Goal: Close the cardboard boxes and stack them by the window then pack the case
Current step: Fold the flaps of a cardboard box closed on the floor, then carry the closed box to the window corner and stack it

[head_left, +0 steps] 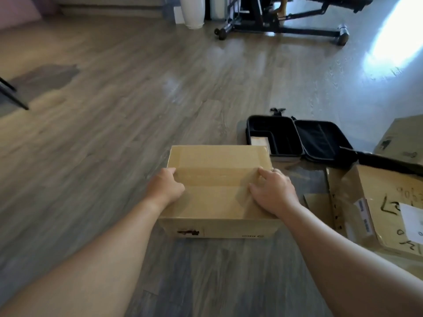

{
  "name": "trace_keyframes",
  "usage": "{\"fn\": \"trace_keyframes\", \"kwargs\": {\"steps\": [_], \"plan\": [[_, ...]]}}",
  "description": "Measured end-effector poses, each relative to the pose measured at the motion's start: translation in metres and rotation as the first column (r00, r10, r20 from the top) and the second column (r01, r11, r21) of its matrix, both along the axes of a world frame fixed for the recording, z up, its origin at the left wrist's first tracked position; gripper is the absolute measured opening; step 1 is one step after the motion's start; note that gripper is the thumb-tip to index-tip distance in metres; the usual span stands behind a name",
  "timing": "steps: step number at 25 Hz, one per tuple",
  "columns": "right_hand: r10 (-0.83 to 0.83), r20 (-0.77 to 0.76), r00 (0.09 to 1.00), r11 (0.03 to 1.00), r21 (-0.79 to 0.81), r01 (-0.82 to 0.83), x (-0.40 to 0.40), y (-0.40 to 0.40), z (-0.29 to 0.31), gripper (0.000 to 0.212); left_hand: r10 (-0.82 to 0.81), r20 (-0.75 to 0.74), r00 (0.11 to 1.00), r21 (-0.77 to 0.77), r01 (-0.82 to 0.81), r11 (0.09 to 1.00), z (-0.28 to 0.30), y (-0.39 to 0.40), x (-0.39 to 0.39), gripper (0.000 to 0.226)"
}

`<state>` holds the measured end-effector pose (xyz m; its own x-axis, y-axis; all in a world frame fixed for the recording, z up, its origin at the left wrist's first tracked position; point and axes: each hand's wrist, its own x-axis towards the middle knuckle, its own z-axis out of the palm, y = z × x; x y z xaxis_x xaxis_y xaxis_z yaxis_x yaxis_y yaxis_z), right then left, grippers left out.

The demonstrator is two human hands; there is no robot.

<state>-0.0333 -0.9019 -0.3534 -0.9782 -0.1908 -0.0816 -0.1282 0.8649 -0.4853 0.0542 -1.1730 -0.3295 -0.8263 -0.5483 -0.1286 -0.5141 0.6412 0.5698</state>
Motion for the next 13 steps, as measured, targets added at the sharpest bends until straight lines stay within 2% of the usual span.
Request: {"fn": "trace_keyframes", "kwargs": {"steps": [5, 9, 13], "plan": [[0.207, -0.004, 0.978, 0.978, 0.039, -0.207, -0.001, -0.075, 0.093, 0.065, 0.096, 0.033, 0.995, -0.001, -0.096, 0.995, 0.089, -0.059, 0.039, 0.028], [0.359, 0.029, 0.933, 0.931, 0.064, -0.36, 0.021, -0.14, 0.229, 0.066, 0.225, -0.037, 0.974, -0.058, -0.227, 0.972, 0.227, -0.108, 0.093, 0.028], [0.471, 0.022, 0.882, 0.882, 0.008, -0.471, 0.061, -0.205, 0.38, 0.072, 0.328, -0.069, 0.942, -0.114, -0.334, 0.936, 0.375, -0.149, 0.166, 0.034]]}}
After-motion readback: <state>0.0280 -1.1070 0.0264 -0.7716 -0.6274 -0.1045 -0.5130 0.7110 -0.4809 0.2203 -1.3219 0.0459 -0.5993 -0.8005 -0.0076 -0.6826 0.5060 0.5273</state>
